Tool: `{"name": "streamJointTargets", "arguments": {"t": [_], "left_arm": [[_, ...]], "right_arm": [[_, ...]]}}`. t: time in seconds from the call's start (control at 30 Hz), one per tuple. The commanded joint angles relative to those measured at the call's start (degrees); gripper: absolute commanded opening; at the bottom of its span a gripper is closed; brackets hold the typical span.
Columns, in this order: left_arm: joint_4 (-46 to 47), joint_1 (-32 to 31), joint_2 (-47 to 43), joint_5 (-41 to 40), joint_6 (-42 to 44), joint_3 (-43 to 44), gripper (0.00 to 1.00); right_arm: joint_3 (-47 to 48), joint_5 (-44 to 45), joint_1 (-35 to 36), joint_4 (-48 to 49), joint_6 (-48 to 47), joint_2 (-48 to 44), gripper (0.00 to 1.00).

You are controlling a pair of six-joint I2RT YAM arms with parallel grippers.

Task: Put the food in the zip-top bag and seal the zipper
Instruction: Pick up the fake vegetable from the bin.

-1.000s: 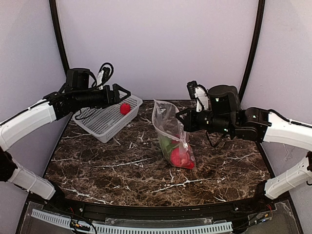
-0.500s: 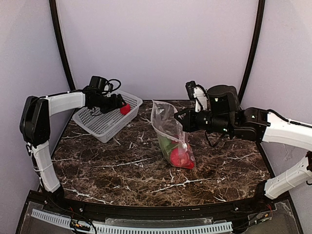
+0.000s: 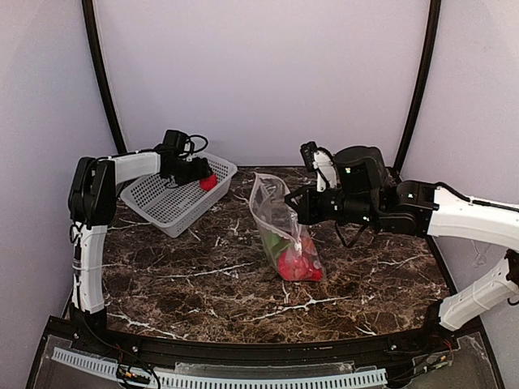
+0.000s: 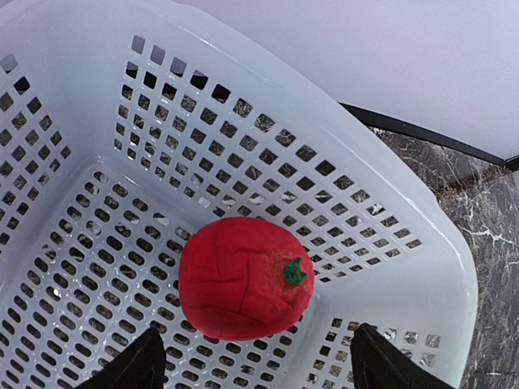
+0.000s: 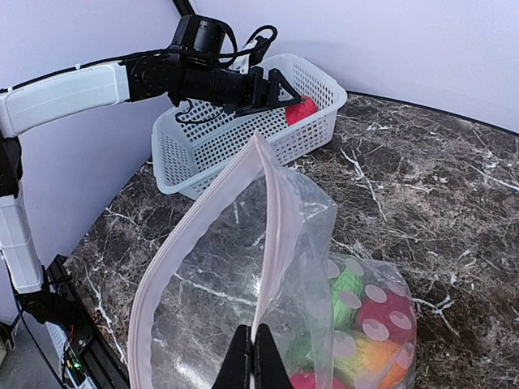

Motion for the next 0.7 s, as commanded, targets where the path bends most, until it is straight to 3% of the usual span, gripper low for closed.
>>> {"name": "streamJointTargets", "arguments": {"t": [0.0,0.3,0.67], "left_arm": [[-3.66,0.31,2.19,-0.33,2.0,4.45,0.8],[-4.75,0.26,6.94,-1.31,3.57,7.41,0.82],[-4.3,0.26,10.0,-0.35,4.76,10.19,0.73]], "right_arm": [[1.56,-0.55,-0.36,1.19,-0.07,0.99,0.0],[1.3,-0.67,-0.34,0.83,0.27,0.89,0.0],[1.22,-1.12,-0.38,0.82,0.73,1.26,0.0]]}}
